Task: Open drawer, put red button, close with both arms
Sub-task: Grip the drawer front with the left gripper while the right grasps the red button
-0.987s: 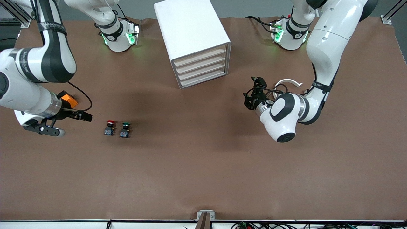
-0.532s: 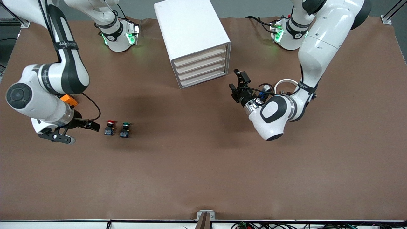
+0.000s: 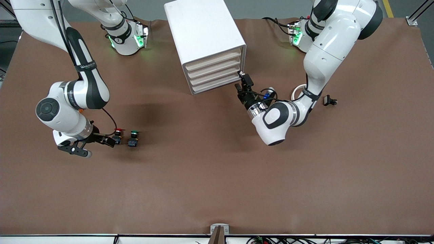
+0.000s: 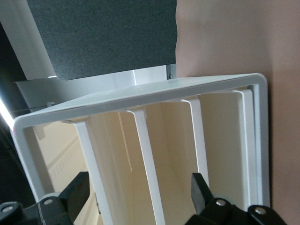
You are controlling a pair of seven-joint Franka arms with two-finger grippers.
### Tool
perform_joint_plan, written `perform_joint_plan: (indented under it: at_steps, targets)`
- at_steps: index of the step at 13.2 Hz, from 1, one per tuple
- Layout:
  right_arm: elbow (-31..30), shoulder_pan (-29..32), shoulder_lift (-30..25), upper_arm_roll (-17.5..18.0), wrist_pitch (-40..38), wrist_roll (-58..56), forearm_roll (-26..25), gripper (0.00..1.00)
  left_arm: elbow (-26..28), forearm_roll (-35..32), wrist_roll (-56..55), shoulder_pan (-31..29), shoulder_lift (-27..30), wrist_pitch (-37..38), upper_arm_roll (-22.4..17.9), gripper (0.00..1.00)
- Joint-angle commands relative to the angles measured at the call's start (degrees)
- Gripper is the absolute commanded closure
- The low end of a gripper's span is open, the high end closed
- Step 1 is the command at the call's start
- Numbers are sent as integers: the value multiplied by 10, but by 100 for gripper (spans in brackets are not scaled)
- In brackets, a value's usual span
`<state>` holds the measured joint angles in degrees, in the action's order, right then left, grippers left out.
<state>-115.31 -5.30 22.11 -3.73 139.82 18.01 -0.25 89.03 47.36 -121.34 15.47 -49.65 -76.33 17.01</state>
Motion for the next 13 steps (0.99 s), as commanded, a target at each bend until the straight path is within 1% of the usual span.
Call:
perform_joint_plan:
  at_steps: [1, 4, 5, 7, 10, 11, 13]
  targets:
    - [-7, 5, 14, 3, 28, 12, -4, 0, 14, 21, -12, 20, -4, -4, 2, 33]
    - [-34, -1, 27, 3, 78, 12, -2, 0, 25, 20, -12, 39, -4, -4, 2, 45]
    - [-36, -1, 29, 3, 79, 11, -2, 0, 28, 20, -12, 42, -3, -4, 2, 46]
    - [-41, -1, 31, 3, 81, 11, -2, 0, 35, 20, -12, 53, -3, -4, 2, 54]
    - [-57, -1, 40, 3, 113, 11, -2, 0, 42, 21, -13, 69, -3, -4, 2, 69]
    - [-61, 0, 42, 3, 113, 11, -2, 0, 42, 22, -13, 75, -3, -4, 2, 75]
    - [-62, -1, 45, 3, 114, 11, -2, 0, 41, 23, -13, 81, -4, -5, 2, 83]
